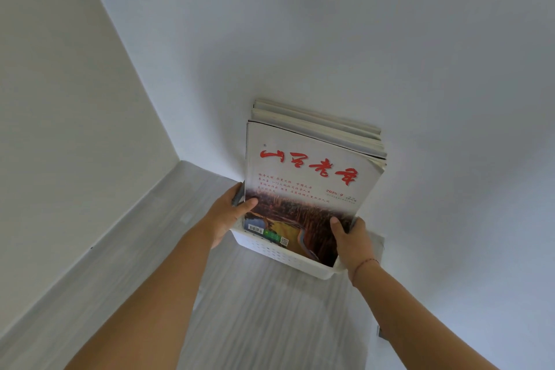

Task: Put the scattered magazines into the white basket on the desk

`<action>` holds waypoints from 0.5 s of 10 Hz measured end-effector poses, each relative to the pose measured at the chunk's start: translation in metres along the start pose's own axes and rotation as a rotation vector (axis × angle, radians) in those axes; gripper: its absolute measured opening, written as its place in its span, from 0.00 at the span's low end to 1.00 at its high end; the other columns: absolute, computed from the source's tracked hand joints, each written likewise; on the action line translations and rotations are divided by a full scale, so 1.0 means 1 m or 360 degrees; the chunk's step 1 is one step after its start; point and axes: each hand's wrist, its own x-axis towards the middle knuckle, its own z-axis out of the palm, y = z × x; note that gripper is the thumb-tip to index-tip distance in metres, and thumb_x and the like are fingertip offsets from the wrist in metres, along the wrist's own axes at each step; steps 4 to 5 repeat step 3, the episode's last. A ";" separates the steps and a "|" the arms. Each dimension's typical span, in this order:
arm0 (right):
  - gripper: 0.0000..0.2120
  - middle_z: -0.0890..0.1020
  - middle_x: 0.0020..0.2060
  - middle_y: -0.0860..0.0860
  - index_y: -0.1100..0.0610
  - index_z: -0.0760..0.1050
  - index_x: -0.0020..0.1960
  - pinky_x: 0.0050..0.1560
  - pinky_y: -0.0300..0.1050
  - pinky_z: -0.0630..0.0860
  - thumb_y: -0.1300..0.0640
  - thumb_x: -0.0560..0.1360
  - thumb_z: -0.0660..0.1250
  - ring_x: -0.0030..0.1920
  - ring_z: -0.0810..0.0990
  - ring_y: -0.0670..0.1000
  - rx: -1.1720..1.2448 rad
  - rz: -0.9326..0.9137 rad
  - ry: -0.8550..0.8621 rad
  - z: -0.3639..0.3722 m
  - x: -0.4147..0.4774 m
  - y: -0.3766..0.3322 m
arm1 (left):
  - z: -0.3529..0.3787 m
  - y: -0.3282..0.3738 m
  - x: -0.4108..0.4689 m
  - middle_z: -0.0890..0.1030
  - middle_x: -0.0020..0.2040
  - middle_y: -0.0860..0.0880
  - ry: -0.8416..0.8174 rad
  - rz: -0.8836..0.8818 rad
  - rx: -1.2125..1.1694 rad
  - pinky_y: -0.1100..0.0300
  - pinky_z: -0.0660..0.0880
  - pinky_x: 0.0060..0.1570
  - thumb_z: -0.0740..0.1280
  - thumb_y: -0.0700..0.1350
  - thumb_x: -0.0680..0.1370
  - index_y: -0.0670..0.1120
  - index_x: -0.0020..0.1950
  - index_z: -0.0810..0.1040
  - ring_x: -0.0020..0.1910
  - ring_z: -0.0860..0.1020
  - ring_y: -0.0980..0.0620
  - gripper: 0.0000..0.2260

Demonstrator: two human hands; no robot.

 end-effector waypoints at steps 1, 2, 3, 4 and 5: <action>0.23 0.73 0.52 0.51 0.58 0.62 0.65 0.51 0.47 0.71 0.49 0.76 0.64 0.51 0.72 0.52 0.0022 0.0037 -0.0042 -0.003 -0.002 -0.002 | 0.005 -0.005 -0.001 0.75 0.67 0.49 0.0102 0.0015 0.0077 0.40 0.64 0.67 0.70 0.57 0.69 0.53 0.69 0.67 0.66 0.72 0.43 0.29; 0.24 0.75 0.60 0.56 0.59 0.62 0.65 0.55 0.50 0.73 0.49 0.75 0.64 0.58 0.74 0.57 -0.0026 0.0039 -0.0103 -0.011 -0.004 -0.008 | 0.006 0.001 -0.006 0.70 0.71 0.46 0.0223 -0.0022 0.0090 0.43 0.65 0.67 0.70 0.59 0.68 0.50 0.72 0.62 0.68 0.69 0.42 0.36; 0.27 0.71 0.65 0.59 0.60 0.61 0.68 0.60 0.56 0.73 0.49 0.75 0.64 0.63 0.72 0.61 -0.0173 -0.0031 -0.0024 -0.025 -0.018 -0.012 | 0.012 -0.013 -0.032 0.64 0.74 0.46 0.0431 -0.0049 0.0048 0.44 0.65 0.67 0.69 0.58 0.71 0.50 0.75 0.56 0.71 0.64 0.43 0.38; 0.27 0.71 0.65 0.59 0.60 0.61 0.68 0.60 0.56 0.73 0.49 0.75 0.64 0.63 0.72 0.61 -0.0173 -0.0031 -0.0024 -0.025 -0.018 -0.012 | 0.012 -0.013 -0.032 0.64 0.74 0.46 0.0431 -0.0049 0.0048 0.44 0.65 0.67 0.69 0.58 0.71 0.50 0.75 0.56 0.71 0.64 0.43 0.38; 0.27 0.71 0.65 0.59 0.60 0.61 0.68 0.60 0.56 0.73 0.49 0.75 0.64 0.63 0.72 0.61 -0.0173 -0.0031 -0.0024 -0.025 -0.018 -0.012 | 0.012 -0.013 -0.032 0.64 0.74 0.46 0.0431 -0.0049 0.0048 0.44 0.65 0.67 0.69 0.58 0.71 0.50 0.75 0.56 0.71 0.64 0.43 0.38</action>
